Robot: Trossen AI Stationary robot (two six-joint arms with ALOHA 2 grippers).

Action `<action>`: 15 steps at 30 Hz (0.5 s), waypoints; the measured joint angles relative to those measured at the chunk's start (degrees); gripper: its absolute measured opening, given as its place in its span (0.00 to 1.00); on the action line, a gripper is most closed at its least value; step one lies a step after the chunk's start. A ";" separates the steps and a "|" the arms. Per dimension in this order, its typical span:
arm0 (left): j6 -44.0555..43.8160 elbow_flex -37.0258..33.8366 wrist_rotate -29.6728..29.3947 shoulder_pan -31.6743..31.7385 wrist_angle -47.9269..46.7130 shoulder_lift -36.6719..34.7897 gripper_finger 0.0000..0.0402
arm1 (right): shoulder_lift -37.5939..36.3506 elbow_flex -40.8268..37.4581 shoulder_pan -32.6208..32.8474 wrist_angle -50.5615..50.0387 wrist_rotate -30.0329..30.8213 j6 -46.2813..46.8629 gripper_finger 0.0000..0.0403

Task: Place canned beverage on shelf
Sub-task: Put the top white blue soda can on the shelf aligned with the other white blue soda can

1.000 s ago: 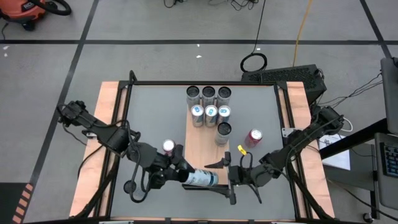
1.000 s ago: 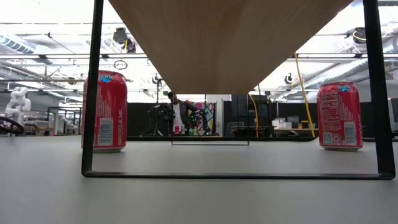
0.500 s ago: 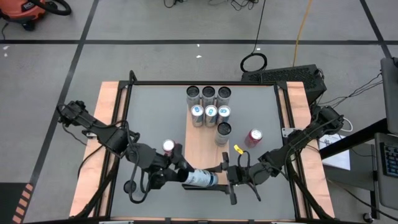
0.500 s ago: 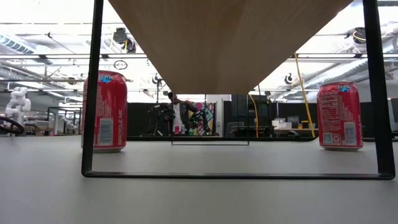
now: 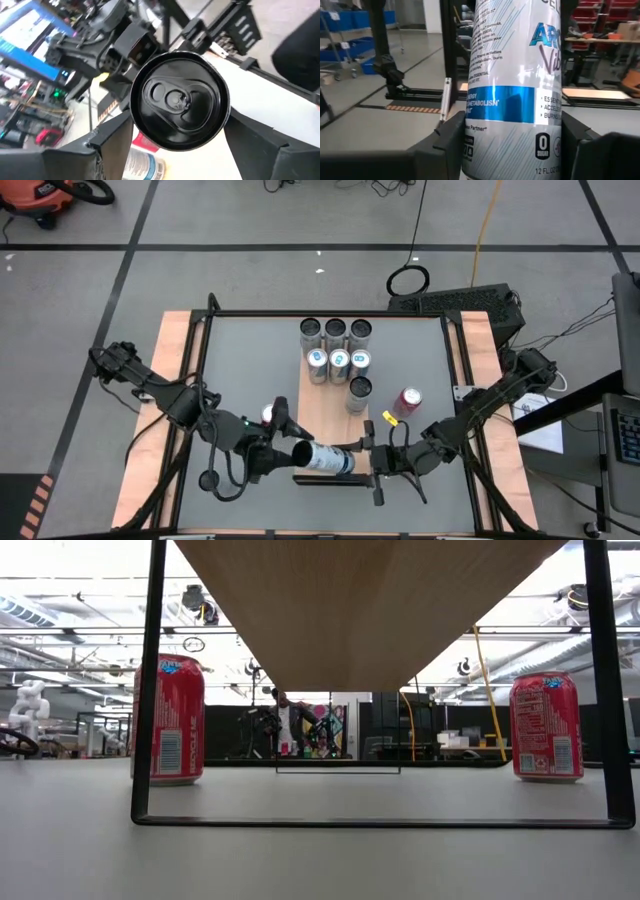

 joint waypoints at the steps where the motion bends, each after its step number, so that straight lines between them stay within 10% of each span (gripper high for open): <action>1: -1.20 0.00 -0.85 0.00 0.23 0.00 0.71 | -0.51 0.00 0.24 -1.06 0.95 -0.26 0.43; 15: -21.73 0.00 -0.60 -0.37 7.94 0.07 0.97 | -3.29 0.11 2.34 -4.18 8.02 -8.45 0.43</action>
